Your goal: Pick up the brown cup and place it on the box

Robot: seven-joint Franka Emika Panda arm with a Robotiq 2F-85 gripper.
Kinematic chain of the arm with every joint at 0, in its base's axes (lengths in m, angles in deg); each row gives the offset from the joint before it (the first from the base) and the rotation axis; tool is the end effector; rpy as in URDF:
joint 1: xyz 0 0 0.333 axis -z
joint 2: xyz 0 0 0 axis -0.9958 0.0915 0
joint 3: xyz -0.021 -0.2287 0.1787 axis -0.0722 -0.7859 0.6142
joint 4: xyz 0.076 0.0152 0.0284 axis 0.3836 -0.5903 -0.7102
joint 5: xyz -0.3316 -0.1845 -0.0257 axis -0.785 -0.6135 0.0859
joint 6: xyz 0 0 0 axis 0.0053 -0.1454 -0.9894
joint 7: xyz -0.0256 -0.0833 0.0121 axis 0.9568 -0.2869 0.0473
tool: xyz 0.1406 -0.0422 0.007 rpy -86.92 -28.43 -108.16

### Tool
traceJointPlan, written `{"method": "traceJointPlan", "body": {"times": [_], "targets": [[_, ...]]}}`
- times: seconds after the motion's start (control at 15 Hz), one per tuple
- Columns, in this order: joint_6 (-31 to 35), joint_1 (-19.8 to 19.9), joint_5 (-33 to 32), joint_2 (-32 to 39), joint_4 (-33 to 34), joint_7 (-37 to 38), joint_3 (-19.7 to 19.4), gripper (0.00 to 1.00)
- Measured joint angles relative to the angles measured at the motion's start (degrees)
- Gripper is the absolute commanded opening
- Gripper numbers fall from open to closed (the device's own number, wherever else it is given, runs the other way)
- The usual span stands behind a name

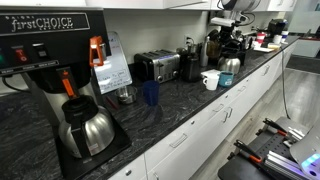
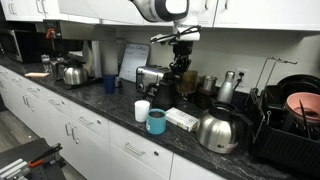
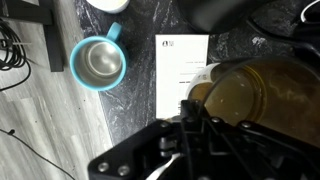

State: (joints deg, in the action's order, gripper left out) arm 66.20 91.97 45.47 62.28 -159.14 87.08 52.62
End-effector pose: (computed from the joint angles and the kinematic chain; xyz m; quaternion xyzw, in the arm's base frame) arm 0.5781 -0.1811 0.3840 -0.7137 0.6972 -0.0313 0.0594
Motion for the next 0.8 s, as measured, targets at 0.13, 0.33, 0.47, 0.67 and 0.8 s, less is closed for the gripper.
{"method": "traceJointPlan", "body": {"times": [0.13, 0.33, 0.47, 0.67, 0.8], "targets": [[0.0, -0.3, 0.1, 0.2, 0.0, 0.0, 0.5, 0.01], [0.0, -0.8, 0.2, 0.5, 0.0, 0.0, 1.3, 0.01], [-0.2, -1.3, 0.2, 0.5, -0.2, 0.0, 2.1, 0.01], [-0.4, -2.4, 0.1, 0.5, -1.3, 0.0, 2.9, 0.01], [-0.4, -2.7, -0.1, 0.5, -2.1, 0.0, 2.9, 0.01]]}}
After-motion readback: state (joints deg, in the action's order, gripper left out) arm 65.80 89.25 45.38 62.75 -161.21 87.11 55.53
